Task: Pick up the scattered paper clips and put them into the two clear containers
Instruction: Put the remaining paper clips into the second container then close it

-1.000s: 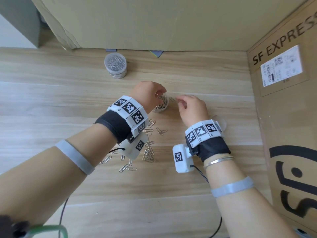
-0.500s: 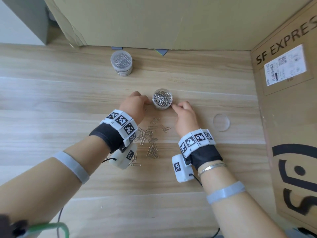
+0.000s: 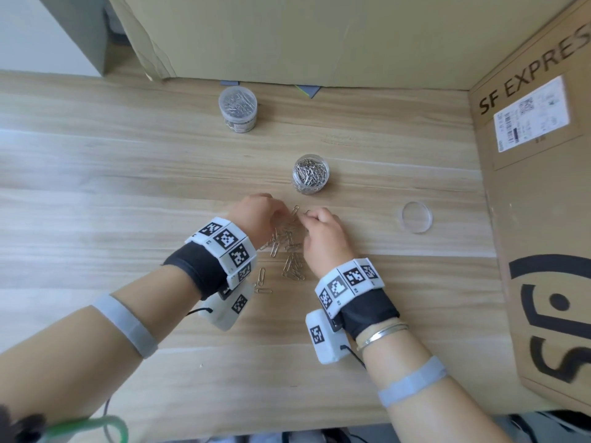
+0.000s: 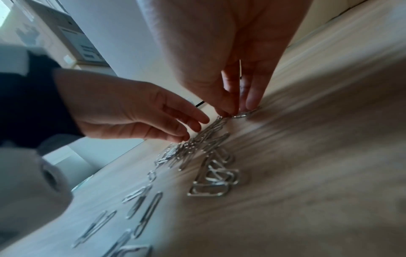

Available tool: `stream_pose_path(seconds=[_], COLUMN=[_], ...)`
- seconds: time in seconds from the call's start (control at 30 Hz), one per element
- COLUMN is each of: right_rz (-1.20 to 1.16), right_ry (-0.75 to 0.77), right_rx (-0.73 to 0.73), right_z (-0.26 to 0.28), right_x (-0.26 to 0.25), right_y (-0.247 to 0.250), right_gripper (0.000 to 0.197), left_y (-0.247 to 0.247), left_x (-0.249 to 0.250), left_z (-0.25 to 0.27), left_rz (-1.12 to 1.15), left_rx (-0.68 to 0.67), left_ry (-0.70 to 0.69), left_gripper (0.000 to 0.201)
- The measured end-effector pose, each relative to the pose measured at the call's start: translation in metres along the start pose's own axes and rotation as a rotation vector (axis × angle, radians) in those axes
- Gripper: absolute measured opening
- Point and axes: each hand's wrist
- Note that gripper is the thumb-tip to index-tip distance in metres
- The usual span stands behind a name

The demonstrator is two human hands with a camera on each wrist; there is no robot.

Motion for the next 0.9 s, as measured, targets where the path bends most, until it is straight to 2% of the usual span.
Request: stream_pose_path(seconds=[0.07, 0.13, 0.23, 0.3, 0.47, 0.57, 0.63, 0.77, 0.83, 0.9], right_rz=[-0.032, 0.009, 0.12, 0.116, 0.029, -0.053, -0.046, 0.085, 0.094, 0.081], right_ry=[-0.018, -0.097, -0.207, -0.224, -0.147, -0.124, -0.134, -0.154, -0.155, -0.147], right_rx=[0.056, 0.106, 0.07, 0.029, -0.02, -0.046, -0.062, -0.096, -0.072, -0.045], right_z=[0.002, 0.001, -0.001, -0.001, 0.001, 0.001, 0.003, 0.01, 0.008, 0.002], right_x=[-0.003, -0.002, -0.003, -0.009, -0.028, -0.03, -0.026, -0.026, -0.03, -0.033], right_y=[0.003, 0.009, 0.013, 0.009, -0.007, -0.005, 0.001, 0.001, -0.005, -0.011], right_gripper=[0.05, 0.05, 0.05, 0.046, 0.044, 0.047, 0.057, 0.103, 0.109, 0.1], left_y=[0.004, 0.007, 0.01, 0.008, -0.006, -0.006, -0.002, -0.003, -0.007, -0.01], left_x=[-0.006, -0.014, -0.022, -0.025, -0.022, -0.021, -0.023, -0.027, -0.026, -0.024], left_z=[0.003, 0.008, 0.017, 0.022, 0.023, 0.024, 0.027, 0.035, 0.035, 0.033], left_rz=[0.009, -0.025, -0.087, -0.1, -0.043, 0.04, 0.037, -0.116, -0.146, -0.126], left_rx=[0.065, 0.118, 0.126, 0.107, 0.065, 0.007, -0.009, -0.064, -0.037, -0.012], left_ry=[0.047, 0.115, 0.209, 0.234, 0.138, 0.085, 0.074, 0.093, 0.096, 0.097], left_gripper=[0.033, 0.038, 0.039, 0.037, 0.03, 0.034, 0.043, 0.078, 0.082, 0.078])
Point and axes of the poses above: each hand's wrist, its own z-axis away from the middle knuckle, its own y-axis out of the back of the hand, x = y × z, and after that the axes turned 2 degrees about -y, right-handed
